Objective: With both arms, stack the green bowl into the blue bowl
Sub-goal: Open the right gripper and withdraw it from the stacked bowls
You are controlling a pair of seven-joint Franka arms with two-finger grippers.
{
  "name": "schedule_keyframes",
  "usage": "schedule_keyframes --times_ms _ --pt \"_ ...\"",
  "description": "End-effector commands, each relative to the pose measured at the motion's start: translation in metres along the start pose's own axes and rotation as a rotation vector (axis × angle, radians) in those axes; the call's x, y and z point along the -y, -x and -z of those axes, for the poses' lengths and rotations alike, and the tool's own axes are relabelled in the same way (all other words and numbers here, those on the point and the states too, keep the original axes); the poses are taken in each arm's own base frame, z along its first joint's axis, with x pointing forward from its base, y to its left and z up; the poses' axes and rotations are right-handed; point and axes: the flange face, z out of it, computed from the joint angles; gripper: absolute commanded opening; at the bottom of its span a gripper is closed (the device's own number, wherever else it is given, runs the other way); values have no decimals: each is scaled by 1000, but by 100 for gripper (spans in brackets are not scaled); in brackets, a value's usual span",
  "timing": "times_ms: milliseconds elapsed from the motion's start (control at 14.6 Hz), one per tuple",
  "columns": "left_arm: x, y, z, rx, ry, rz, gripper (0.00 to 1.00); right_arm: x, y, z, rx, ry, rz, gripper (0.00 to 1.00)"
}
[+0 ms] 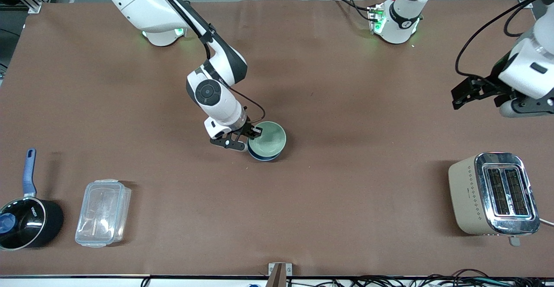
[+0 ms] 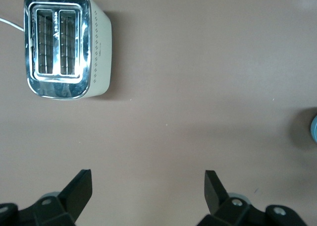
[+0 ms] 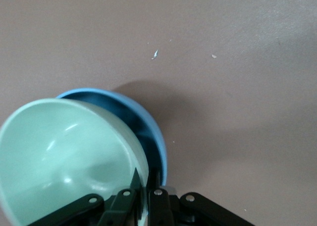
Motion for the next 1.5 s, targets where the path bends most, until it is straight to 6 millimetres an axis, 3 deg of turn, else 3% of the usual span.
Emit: schedule_keyframes --times_ms 0,137,342,547,684,889,1094,1299,1436 --pt "20 29 1 21 15 -4 100 0 -8 2 -12 -3 -20 48" --pt "19 34 2 22 12 -1 100 -1 -9 2 -10 -1 -25 82" --pt "16 33 2 22 14 -6 100 -6 -19 22 -12 6 -33 100" --pt "14 32 1 24 14 -13 100 -11 -25 120 -26 77 -11 100" --pt "12 31 0 22 13 -13 100 -29 -35 187 -101 132 39 100" --pt "14 26 -1 21 13 -9 100 -82 -65 270 -188 156 30 100" --pt "15 22 -3 16 15 -12 100 -160 -96 333 -200 211 127 100" --pt "18 21 4 1 18 -8 100 -227 -99 395 -159 248 217 100" --pt "17 21 4 1 17 -10 100 -256 -98 435 -108 232 235 100"
